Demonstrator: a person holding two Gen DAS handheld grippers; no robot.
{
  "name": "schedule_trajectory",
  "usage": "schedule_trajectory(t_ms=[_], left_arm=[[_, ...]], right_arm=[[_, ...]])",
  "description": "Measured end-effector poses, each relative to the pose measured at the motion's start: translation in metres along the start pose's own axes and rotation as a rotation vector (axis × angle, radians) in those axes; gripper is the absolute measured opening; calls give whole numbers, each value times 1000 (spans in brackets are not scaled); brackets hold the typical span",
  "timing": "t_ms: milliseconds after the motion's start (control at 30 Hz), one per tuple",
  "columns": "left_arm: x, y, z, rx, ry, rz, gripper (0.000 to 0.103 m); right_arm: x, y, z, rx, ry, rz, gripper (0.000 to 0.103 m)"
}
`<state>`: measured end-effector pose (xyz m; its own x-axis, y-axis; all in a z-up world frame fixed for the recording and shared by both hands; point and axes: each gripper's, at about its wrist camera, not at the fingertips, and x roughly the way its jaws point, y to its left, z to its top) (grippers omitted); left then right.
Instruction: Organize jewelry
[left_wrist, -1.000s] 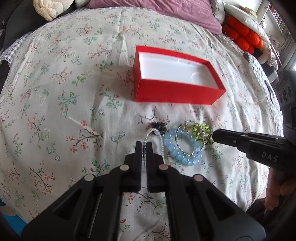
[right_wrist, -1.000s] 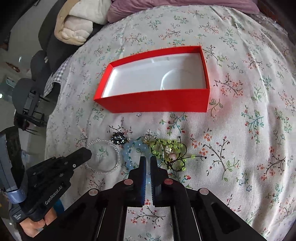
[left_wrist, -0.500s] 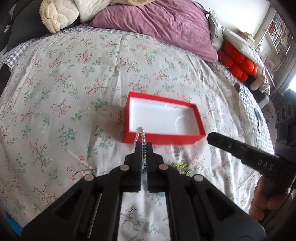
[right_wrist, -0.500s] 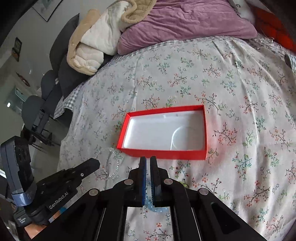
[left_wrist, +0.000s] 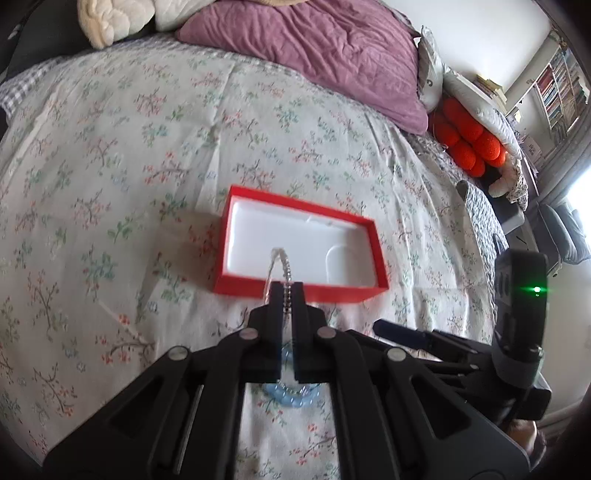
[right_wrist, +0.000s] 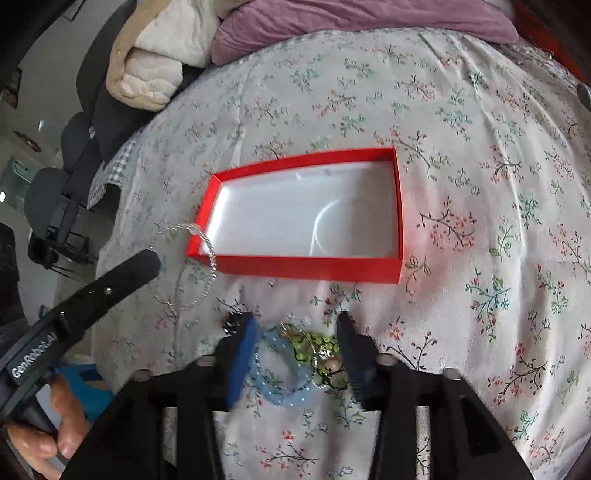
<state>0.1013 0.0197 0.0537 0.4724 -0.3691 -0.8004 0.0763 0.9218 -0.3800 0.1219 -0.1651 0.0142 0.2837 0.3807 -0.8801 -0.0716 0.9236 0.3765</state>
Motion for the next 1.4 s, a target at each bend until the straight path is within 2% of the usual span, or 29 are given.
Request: schedule_trajectory(t_ms=[33, 100, 200, 367, 600, 667, 767, 1033, 1167, 1233, 1400], left_arm=[[0, 3, -3, -5, 10, -2, 5], [-2, 6, -8, -6, 21, -2, 4], [-7, 9, -14, 0, 26, 2, 5], [-14, 15, -19, -2, 24, 0, 5], [-14, 24, -21, -16, 35, 2, 5], [-14, 25, -22, -18, 37, 3, 5], [-13, 27, -21, -23, 40, 5, 5], [-17, 32, -18, -37, 29, 0, 5], [-17, 32, -19, -38, 27, 4, 5], [-15, 31, -19, -34, 31, 6, 5], [-11, 31, -25, -13, 48, 18, 5]], right_arm=[[3, 0, -1, -17, 4, -10, 68], [9, 3, -1, -51, 12, -30, 68], [16, 9, -1, -92, 22, -14, 64], [37, 26, -2, -177, 65, -39, 43], [63, 34, -5, -252, 108, -108, 30], [66, 35, -6, -265, 114, -119, 15], [64, 39, -6, -272, 112, -113, 7], [36, 45, -12, -278, 44, -55, 4], [26, 43, -13, -260, 18, -79, 7], [29, 43, -16, -255, 51, -74, 14], [35, 57, -35, -359, 124, -88, 15]])
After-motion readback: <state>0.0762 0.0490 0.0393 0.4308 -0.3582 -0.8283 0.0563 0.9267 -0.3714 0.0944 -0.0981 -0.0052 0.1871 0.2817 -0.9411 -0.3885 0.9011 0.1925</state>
